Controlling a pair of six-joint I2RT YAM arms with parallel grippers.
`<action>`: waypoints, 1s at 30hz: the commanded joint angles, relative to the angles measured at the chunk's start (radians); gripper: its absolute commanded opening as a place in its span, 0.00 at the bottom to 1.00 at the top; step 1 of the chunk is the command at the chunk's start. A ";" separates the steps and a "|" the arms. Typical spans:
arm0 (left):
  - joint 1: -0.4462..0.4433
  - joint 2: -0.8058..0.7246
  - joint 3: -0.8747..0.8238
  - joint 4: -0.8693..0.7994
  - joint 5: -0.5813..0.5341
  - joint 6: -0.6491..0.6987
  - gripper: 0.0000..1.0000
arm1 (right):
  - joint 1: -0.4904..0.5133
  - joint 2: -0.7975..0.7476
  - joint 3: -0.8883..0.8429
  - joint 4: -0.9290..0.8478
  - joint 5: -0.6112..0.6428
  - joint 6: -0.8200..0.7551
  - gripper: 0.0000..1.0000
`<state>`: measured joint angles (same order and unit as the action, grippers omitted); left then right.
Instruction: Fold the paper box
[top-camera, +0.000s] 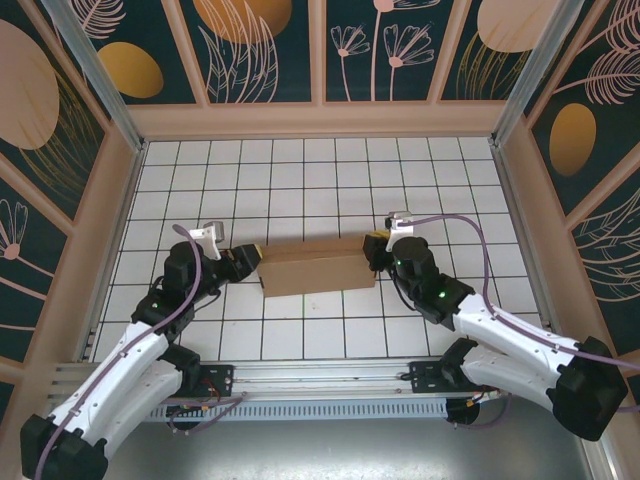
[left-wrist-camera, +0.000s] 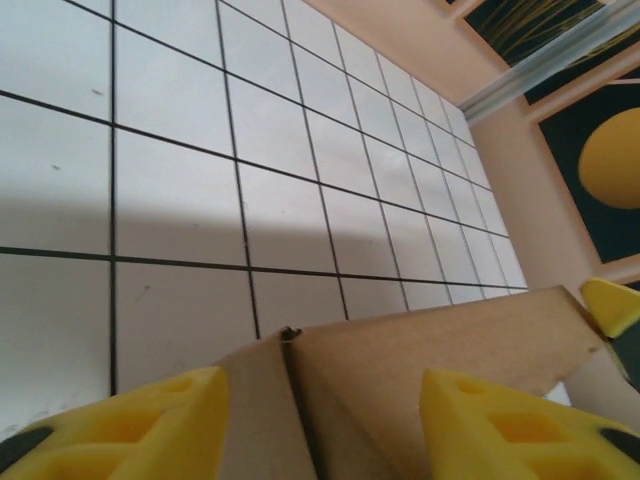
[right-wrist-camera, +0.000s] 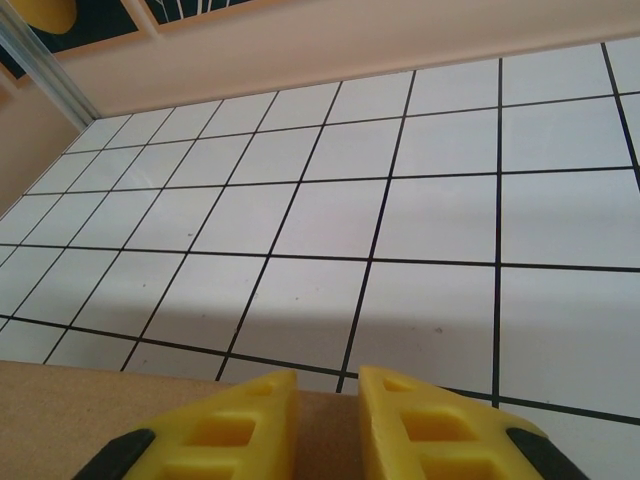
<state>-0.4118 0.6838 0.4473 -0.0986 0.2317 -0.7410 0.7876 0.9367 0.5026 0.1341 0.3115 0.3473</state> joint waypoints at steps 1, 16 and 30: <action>-0.001 0.006 0.016 -0.047 -0.051 0.013 0.56 | 0.008 0.013 -0.044 -0.159 0.008 -0.010 0.24; -0.001 0.036 -0.114 -0.007 0.000 -0.078 0.33 | 0.009 0.048 -0.035 -0.173 -0.014 0.032 0.29; -0.040 0.036 -0.209 -0.037 -0.108 -0.163 0.34 | 0.005 0.065 0.013 -0.251 -0.051 0.088 0.45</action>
<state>-0.4400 0.6682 0.2974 0.0982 0.2024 -0.9043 0.7853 0.9699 0.5308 0.0528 0.3168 0.4244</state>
